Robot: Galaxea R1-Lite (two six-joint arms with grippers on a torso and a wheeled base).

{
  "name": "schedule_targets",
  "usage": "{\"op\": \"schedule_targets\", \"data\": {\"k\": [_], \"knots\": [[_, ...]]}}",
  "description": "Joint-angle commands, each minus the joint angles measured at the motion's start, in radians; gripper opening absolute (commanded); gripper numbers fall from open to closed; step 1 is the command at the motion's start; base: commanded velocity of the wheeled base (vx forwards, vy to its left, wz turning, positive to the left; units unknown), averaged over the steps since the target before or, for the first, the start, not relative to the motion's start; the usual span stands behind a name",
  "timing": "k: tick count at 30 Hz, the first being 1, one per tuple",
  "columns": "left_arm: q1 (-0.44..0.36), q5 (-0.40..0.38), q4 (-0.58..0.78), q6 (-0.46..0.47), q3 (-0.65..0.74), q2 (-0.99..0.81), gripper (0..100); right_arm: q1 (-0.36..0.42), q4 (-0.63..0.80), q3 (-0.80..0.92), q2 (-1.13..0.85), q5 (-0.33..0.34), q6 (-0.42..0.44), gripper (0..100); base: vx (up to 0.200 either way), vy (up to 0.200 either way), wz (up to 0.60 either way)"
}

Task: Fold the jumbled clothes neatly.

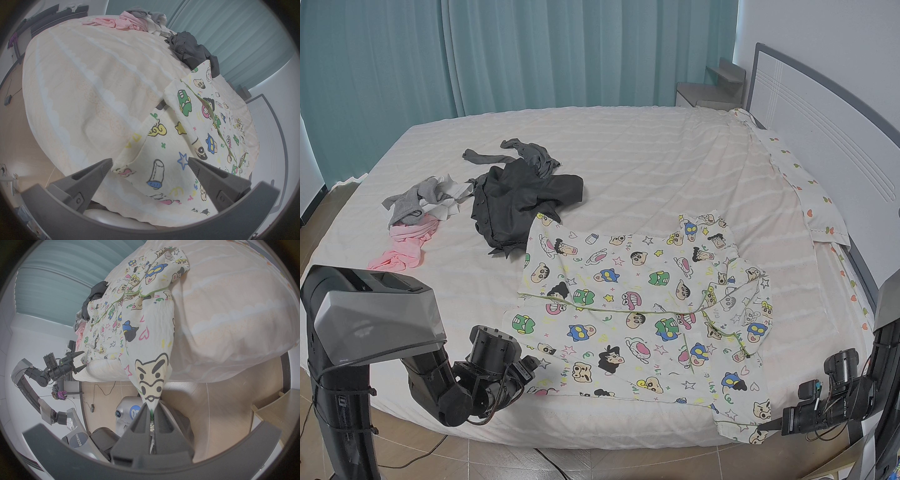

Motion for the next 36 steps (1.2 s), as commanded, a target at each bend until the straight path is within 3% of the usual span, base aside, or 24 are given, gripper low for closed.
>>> {"op": "schedule_targets", "data": {"k": [1,2,3,14,18,36], "knots": [[0.002,0.003,-0.001,0.000,-0.021,0.033,100,0.000,0.000,0.018,0.000,0.002,0.000,0,0.000,0.000,0.00],[0.002,0.006,-0.001,0.000,-0.025,0.034,100,0.000,0.000,0.018,0.000,0.003,0.000,0,0.000,0.000,0.00],[0.002,0.008,-0.001,0.000,-0.025,0.034,0,0.000,0.000,0.018,0.000,0.003,0.000,0,0.000,0.000,0.00],[0.002,0.017,0.005,0.013,0.027,0.021,0,-0.005,0.005,0.018,-0.004,0.005,0.000,0,0.000,0.000,0.00],[0.005,0.061,0.002,0.013,0.070,-0.030,0,-0.022,0.037,0.018,-0.030,0.005,0.000,0,0.000,0.000,0.00],[-0.022,0.061,-0.005,0.003,0.217,-0.068,0,-0.025,0.229,0.018,-0.182,0.055,-0.031,0,0.000,0.000,0.00]]}}
